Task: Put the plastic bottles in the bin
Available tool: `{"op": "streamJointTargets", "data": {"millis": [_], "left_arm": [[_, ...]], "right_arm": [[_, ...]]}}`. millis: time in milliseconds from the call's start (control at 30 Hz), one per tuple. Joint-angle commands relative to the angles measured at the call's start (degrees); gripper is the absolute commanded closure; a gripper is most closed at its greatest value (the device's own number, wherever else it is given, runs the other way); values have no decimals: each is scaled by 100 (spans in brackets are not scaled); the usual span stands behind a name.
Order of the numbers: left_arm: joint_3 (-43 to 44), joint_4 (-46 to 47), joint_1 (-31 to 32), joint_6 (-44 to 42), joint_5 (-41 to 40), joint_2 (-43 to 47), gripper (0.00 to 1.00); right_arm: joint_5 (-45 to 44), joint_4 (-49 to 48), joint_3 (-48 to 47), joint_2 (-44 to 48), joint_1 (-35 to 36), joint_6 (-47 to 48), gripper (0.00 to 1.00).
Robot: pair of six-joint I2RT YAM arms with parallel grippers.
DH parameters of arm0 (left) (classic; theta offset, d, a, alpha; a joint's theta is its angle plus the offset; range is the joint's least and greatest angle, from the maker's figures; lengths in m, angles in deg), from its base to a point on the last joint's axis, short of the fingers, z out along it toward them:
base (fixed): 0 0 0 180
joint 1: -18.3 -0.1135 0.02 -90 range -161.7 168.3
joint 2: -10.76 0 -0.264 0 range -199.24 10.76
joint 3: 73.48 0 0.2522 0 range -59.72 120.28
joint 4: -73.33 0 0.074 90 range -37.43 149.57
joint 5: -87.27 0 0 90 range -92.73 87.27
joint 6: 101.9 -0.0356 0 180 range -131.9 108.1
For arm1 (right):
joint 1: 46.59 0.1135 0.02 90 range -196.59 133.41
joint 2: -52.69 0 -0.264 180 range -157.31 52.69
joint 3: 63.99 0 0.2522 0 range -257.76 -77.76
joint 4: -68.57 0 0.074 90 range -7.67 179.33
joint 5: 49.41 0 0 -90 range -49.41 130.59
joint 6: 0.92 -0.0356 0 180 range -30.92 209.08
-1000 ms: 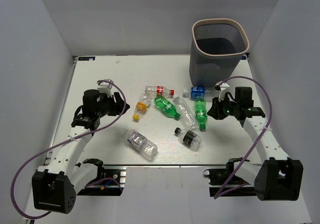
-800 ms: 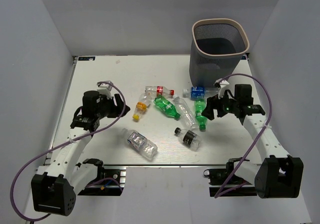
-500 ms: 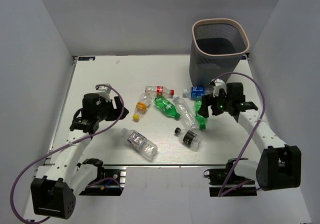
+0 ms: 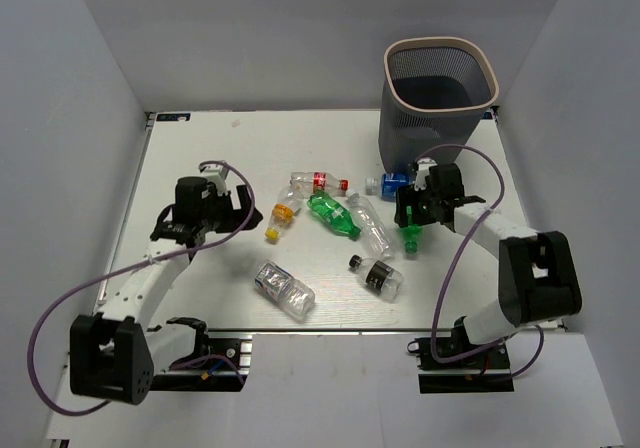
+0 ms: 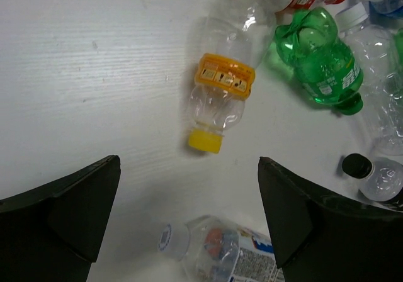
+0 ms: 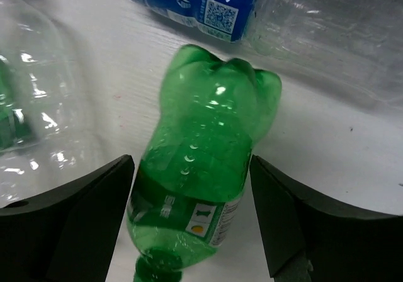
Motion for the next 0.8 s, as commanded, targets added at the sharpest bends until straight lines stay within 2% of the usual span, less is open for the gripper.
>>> {"op": "streamJointTargets", "data": {"millis": [0, 167, 233, 267, 300, 367, 400, 467, 500, 567, 633, 667, 700, 767], "left_arm": [[478, 581, 168, -225, 119, -529, 0], [1119, 721, 414, -813, 119, -1436, 0], [1295, 721, 616, -954, 119, -1735, 0], [1461, 721, 677, -1016, 119, -2006, 0], [1524, 652, 739, -1138, -11, -2139, 0], [1664, 598, 906, -1201, -144, -2342, 0], [1665, 598, 959, -1288, -275, -2465, 0], [1665, 598, 1038, -1395, -346, -2553, 0], [1726, 598, 1117, -1473, -425, -2554, 0], [1796, 598, 1187, -1562, -495, -2756, 0], [1797, 598, 1241, -1666, -549, -2809, 0], [1797, 598, 1293, -1667, -549, -2870, 0], [1797, 598, 1346, -1667, -601, -2923, 0], [1797, 669, 1398, -1719, -785, -2975, 0]], "right_arm": [[-252, -399, -133, -283, 97, -144, 21], [-174, -435, -116, -599, 150, -135, 30], [-121, -312, -159, -643, 107, -161, 36], [-60, -268, -159, -652, 106, -74, 42], [71, -250, -168, -565, 115, -73, 61], [300, -110, -186, -294, 106, 240, 74], [1032, -57, -177, -66, 89, 443, 78], [1713, 511, -404, 304, 71, 977, 78], [2343, 662, -623, 410, 80, 1338, 80], [3435, 1522, -1098, 788, 71, 1876, 89], [3806, 1876, -1801, 1007, 89, 2122, 99], [4000, 1999, -2038, 1043, 71, 2106, 99], [4080, 2026, -2719, 1026, 89, 2063, 100], [4291, 2026, -3268, 886, 71, 1607, 100]]}}
